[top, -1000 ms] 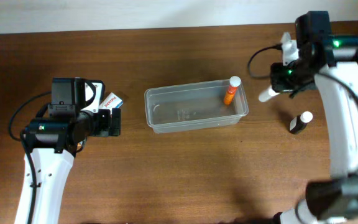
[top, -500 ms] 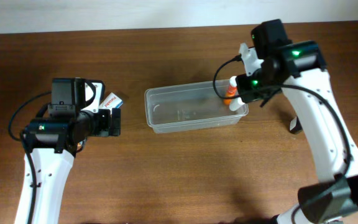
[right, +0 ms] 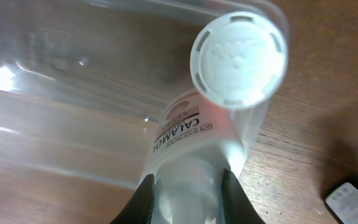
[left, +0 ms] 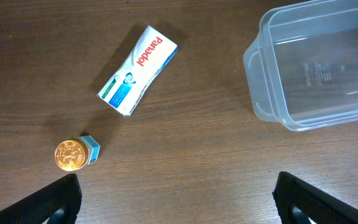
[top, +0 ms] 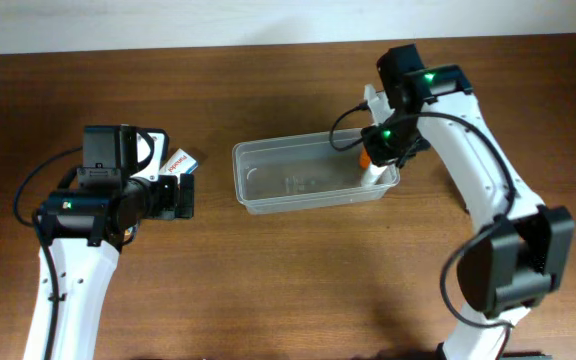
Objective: Pack container
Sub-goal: 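Place the white bottle into the container beside the tube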
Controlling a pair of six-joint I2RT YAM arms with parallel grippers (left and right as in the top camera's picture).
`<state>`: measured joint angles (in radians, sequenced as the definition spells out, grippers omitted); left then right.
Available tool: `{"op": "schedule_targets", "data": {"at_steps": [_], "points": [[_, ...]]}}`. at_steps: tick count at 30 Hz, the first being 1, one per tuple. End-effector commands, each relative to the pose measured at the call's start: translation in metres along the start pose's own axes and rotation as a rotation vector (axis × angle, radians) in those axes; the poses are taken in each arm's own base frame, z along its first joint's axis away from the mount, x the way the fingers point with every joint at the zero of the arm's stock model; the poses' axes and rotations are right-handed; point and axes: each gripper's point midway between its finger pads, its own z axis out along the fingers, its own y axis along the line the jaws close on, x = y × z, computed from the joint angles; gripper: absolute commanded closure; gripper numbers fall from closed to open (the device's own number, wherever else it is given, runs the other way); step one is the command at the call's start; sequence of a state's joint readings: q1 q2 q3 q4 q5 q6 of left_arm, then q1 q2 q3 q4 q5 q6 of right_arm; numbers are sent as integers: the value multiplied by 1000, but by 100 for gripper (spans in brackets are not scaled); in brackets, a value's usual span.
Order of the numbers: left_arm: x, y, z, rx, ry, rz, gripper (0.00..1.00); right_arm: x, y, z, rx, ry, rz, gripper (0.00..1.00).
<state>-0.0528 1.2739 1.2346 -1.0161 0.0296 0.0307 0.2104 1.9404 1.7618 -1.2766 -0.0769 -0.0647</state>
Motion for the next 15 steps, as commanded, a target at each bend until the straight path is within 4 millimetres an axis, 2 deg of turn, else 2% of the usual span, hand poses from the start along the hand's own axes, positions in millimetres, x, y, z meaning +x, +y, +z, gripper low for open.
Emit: {"op": "schedule_targets", "data": {"at_steps": [1, 6, 9, 13, 15], "points": [[-5, 2, -3, -3, -15, 8, 1, 1, 1, 18, -5, 42, -12, 87], [-6, 2, -3, -3, -15, 8, 1, 1, 0, 26, -6, 58, -10, 85], [-6, 2, -3, -3, -15, 8, 1, 0, 0, 26, -6, 56, -11, 61], [-6, 2, -3, -3, -15, 8, 1, 0, 0, 26, -5, 55, -12, 48], [-6, 2, -3, -3, -15, 8, 0, -1, 0, 25, -5, 52, -12, 46]]}}
